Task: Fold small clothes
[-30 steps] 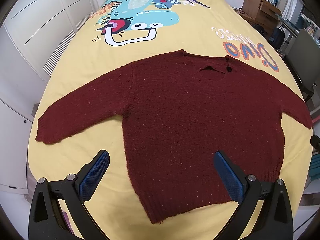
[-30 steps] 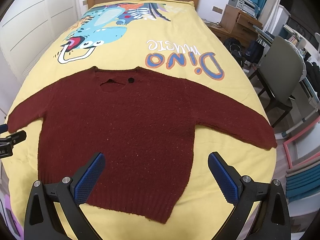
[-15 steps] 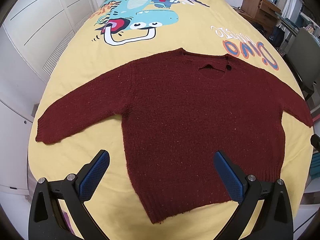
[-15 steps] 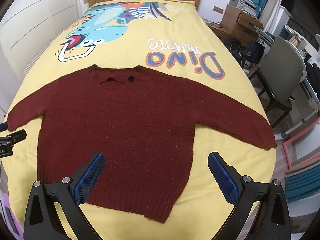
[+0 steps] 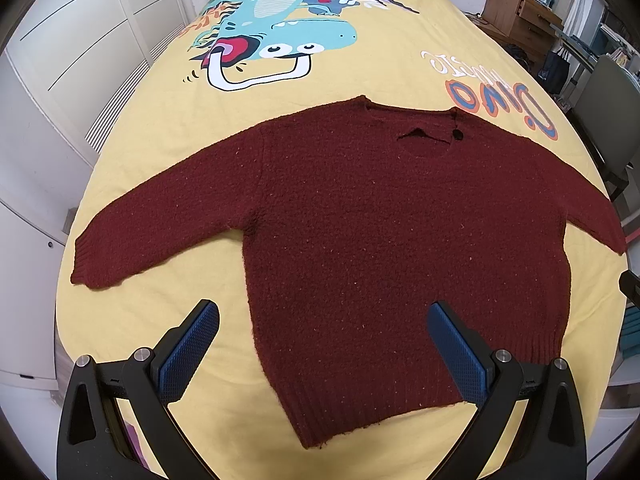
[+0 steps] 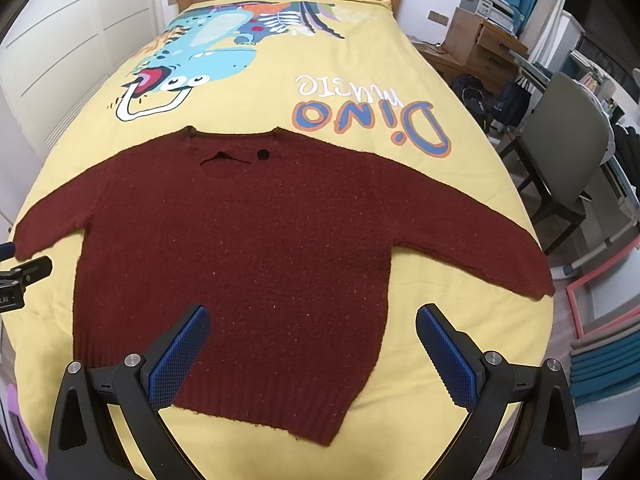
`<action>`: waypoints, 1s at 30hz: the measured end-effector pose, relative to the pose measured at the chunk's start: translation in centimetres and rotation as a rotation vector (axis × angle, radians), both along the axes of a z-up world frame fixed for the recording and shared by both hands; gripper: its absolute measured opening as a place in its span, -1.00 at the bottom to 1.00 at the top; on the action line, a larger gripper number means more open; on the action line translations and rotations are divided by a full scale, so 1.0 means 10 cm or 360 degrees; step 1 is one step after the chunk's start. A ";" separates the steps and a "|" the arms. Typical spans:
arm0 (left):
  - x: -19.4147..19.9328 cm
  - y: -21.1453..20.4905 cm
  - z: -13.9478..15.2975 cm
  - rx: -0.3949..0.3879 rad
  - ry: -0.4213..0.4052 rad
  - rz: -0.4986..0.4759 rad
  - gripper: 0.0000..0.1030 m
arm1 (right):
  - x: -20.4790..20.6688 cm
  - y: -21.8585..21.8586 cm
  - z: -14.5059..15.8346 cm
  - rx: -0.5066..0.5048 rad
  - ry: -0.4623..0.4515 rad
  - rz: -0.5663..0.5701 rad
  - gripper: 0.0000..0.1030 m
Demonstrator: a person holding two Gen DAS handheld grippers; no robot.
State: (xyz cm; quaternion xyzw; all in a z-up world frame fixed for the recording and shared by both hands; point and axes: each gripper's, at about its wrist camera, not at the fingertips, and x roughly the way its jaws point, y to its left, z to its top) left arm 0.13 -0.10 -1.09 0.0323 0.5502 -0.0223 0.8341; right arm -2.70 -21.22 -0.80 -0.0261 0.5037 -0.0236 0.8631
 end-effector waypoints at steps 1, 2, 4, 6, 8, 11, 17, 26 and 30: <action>0.00 0.00 0.00 0.0000 0.0001 0.0000 0.98 | 0.01 -0.01 -0.01 0.0000 0.0003 -0.0004 0.99; 0.00 0.00 0.00 -0.0003 0.0001 -0.0002 0.98 | 0.02 -0.01 -0.02 -0.0001 0.0006 -0.0007 0.99; 0.01 0.00 -0.01 -0.0008 0.0000 -0.0012 0.98 | 0.04 -0.04 -0.06 0.0003 0.0008 -0.0018 0.99; 0.03 0.00 -0.02 -0.0011 0.0004 -0.0019 0.98 | 0.08 -0.08 -0.10 0.0015 0.0013 -0.0026 0.99; 0.06 0.00 -0.03 -0.0014 0.0001 -0.0032 0.98 | 0.12 -0.15 -0.14 0.0038 0.0007 -0.0041 0.99; 0.11 -0.01 -0.03 0.0015 -0.0028 -0.0054 0.98 | 0.16 -0.35 -0.18 0.0072 -0.0004 -0.0106 0.99; 0.29 0.00 -0.14 0.0022 -0.0029 -0.0082 0.98 | 0.34 -1.03 -0.28 0.0153 -0.0053 -0.0307 0.99; 0.62 0.01 -0.39 0.0062 0.0069 -0.0056 0.98 | 0.55 -2.31 -0.72 0.0350 -0.0079 -0.0708 0.99; 0.72 0.02 -0.47 0.0040 0.0069 -0.0062 0.98 | 0.63 -2.78 -1.03 0.0352 -0.0037 -0.0874 0.99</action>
